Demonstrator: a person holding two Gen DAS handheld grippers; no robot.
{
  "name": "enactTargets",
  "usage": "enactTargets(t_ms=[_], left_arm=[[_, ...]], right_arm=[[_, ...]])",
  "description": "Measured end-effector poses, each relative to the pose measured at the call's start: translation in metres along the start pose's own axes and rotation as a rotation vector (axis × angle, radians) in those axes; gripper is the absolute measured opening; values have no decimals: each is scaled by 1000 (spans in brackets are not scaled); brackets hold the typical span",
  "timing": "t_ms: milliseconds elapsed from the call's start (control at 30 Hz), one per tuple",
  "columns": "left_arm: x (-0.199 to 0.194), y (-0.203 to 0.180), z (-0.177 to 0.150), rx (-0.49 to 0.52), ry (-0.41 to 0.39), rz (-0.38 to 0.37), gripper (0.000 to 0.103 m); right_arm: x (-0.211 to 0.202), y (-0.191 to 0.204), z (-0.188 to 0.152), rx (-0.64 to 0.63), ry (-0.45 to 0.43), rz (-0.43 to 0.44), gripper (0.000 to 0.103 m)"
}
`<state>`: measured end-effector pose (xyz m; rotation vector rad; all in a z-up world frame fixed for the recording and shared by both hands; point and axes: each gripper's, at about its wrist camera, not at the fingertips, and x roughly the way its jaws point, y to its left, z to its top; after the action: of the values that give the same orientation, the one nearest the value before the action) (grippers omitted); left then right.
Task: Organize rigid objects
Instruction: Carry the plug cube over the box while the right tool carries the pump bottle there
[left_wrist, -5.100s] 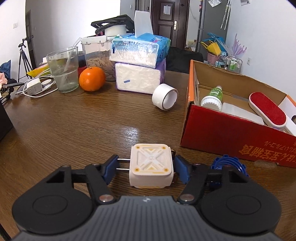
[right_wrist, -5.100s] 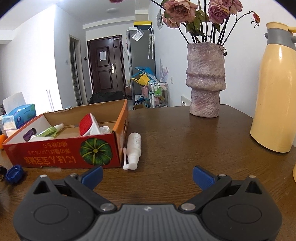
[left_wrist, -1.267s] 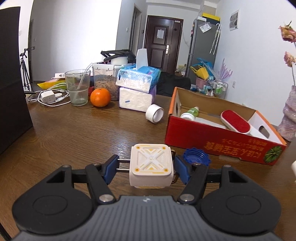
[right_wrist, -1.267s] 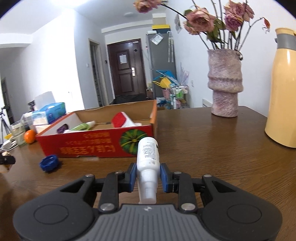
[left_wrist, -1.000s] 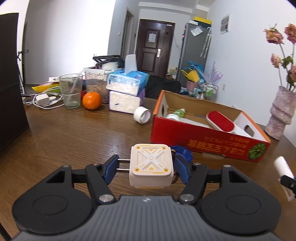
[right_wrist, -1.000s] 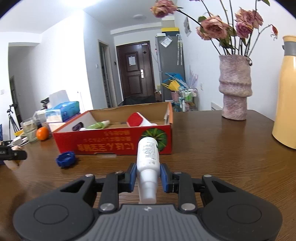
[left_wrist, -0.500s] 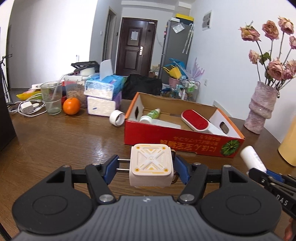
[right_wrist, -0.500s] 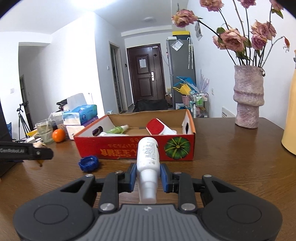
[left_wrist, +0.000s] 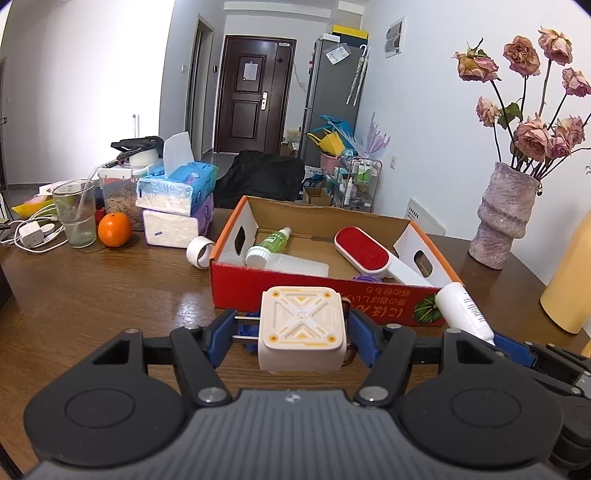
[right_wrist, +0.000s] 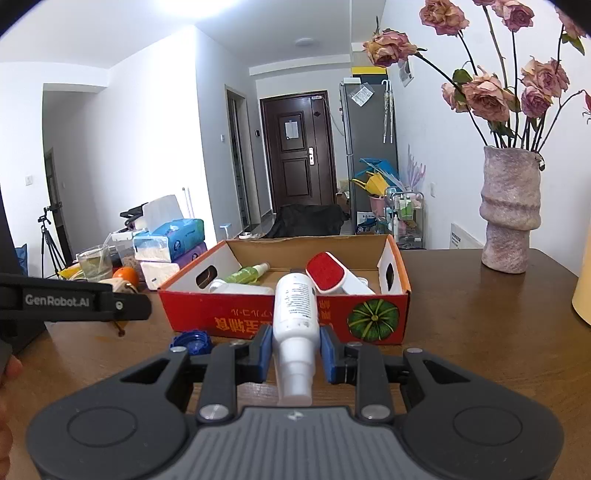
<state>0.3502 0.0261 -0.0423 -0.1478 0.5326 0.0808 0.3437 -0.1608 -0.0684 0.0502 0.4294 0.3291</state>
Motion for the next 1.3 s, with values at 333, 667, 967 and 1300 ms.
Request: enactTargets(t_ms=[333, 667, 967, 1300], left_arm=[[30, 2, 16, -39, 30, 28, 67], [63, 4, 34, -61, 33, 37, 67], [89, 3, 50, -71, 18, 56, 67], [115, 2, 67, -77, 5, 56, 67]], right_arm=[[23, -2, 19, 21, -24, -6, 27], [57, -6, 32, 33, -24, -17, 27], [86, -11, 40, 38, -10, -10, 27], [115, -18, 54, 44, -18, -18, 27]])
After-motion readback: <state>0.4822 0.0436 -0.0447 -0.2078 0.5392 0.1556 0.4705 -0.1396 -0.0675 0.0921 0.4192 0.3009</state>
